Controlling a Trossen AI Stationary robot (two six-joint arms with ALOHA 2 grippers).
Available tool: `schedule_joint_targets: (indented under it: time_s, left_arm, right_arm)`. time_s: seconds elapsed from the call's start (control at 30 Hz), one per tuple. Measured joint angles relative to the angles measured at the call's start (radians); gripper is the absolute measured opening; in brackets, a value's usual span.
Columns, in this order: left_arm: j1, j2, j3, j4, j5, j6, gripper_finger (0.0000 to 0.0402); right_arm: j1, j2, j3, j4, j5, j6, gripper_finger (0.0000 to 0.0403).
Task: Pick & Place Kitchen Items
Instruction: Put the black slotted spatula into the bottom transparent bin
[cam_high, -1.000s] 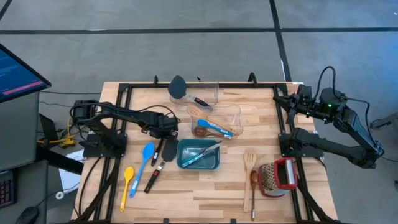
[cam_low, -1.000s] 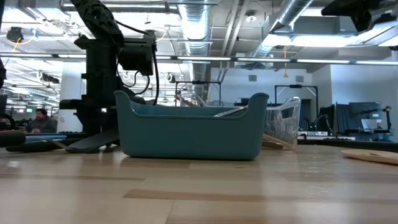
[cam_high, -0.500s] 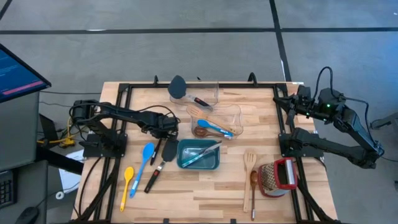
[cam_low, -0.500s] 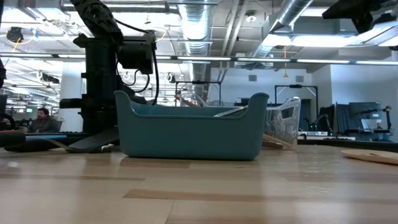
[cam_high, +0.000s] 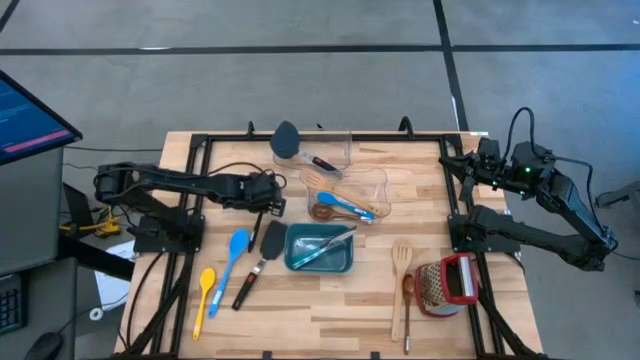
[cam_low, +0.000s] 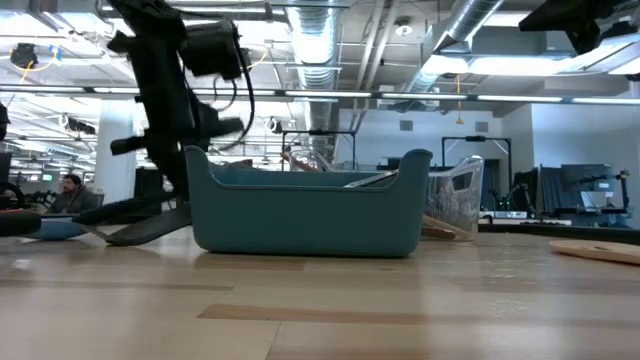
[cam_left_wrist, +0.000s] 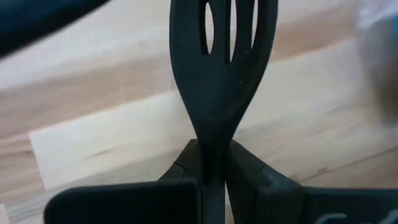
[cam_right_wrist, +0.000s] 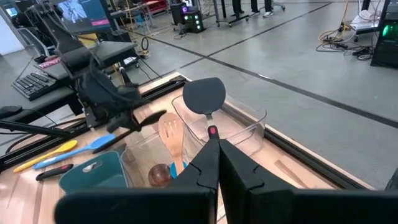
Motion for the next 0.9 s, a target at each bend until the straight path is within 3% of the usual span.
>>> schedule_joint_targets:
  time_s: [0.33,0.67,0.9]
  left_arm:
    - [-0.001,-0.253,0.000,0.013,-0.154,0.027,0.0014]
    - [-0.001,-0.445,0.001,0.054,-0.180,0.128,0.0014]
    - [-0.001,-0.497,0.001,0.321,-0.179,0.264,0.0014]
  right_arm:
    - [0.000,0.000,0.000,0.000,0.000,0.000,0.0000]
    - [0.000,0.000,0.000,0.004,0.002,0.000,0.0000]
    - [0.000,0.000,0.000,0.008,0.023,0.000,0.0000]
